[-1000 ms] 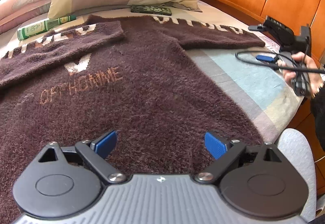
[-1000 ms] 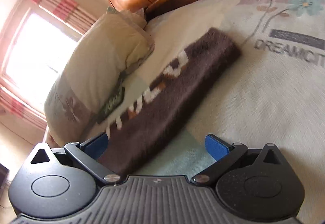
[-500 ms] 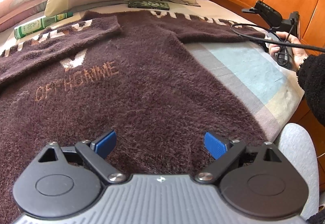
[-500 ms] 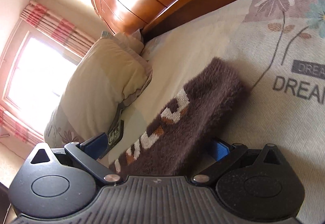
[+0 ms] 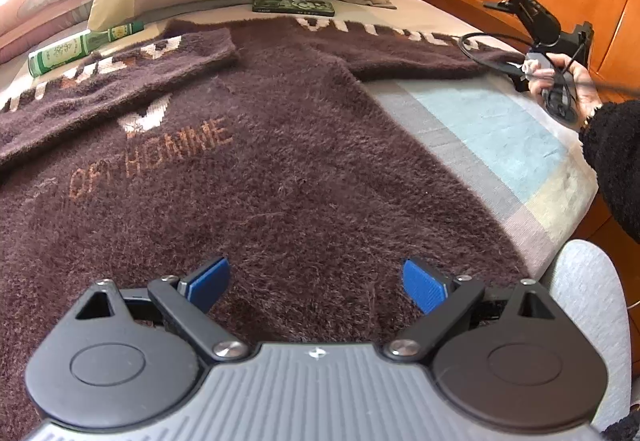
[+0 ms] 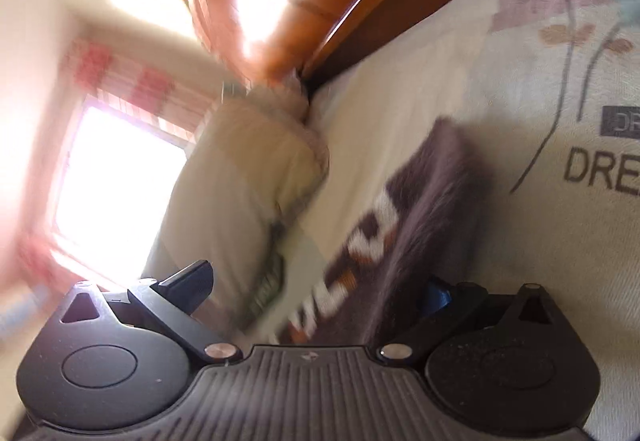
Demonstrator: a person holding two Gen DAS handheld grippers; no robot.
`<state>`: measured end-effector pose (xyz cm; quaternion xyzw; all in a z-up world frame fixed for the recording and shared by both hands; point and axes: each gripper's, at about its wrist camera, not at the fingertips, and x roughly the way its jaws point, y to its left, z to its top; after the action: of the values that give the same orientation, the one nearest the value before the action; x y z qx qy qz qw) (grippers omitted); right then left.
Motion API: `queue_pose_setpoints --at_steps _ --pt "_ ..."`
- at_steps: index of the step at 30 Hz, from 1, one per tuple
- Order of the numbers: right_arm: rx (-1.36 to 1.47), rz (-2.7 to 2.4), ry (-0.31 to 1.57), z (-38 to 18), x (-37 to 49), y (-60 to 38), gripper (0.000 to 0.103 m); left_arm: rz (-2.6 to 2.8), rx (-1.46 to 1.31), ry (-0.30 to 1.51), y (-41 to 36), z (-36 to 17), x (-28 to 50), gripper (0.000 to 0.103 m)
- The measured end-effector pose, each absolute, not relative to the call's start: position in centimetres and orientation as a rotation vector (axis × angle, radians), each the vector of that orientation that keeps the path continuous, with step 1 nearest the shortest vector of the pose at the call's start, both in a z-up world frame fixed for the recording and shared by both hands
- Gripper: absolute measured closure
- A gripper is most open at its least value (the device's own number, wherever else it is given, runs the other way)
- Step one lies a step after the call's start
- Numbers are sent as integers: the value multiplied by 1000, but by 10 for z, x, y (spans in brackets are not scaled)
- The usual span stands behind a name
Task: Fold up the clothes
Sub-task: 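Close the right gripper on the striped sleeve cuff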
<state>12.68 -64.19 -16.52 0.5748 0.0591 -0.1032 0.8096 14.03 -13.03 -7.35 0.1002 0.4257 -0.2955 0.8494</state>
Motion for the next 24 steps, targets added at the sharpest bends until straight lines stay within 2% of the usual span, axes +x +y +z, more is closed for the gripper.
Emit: queue_pose_setpoints --at_steps 2,4,6,7,9,15,24 --pt "1245 -247 122 -168 126 -648 11 -620 214 898 -130 -74 140 9" --pt "1208 -284 163 -169 129 -650 27 -618 217 900 -130 -74 140 9" --pt "1157 -330 199 -173 131 -649 57 -607 214 907 -130 -76 140 9" --pt "1145 -353 206 -176 130 -649 65 -608 213 909 -130 -77 140 9" --pt "1149 -364 192 -183 125 -650 89 -614 213 907 -130 -76 139 9" --pt "1127 -356 202 -184 123 -649 94 -604 210 909 -127 -76 139 9" --pt "1013 -439 353 -161 147 -643 92 -618 230 879 -115 -61 136 9"
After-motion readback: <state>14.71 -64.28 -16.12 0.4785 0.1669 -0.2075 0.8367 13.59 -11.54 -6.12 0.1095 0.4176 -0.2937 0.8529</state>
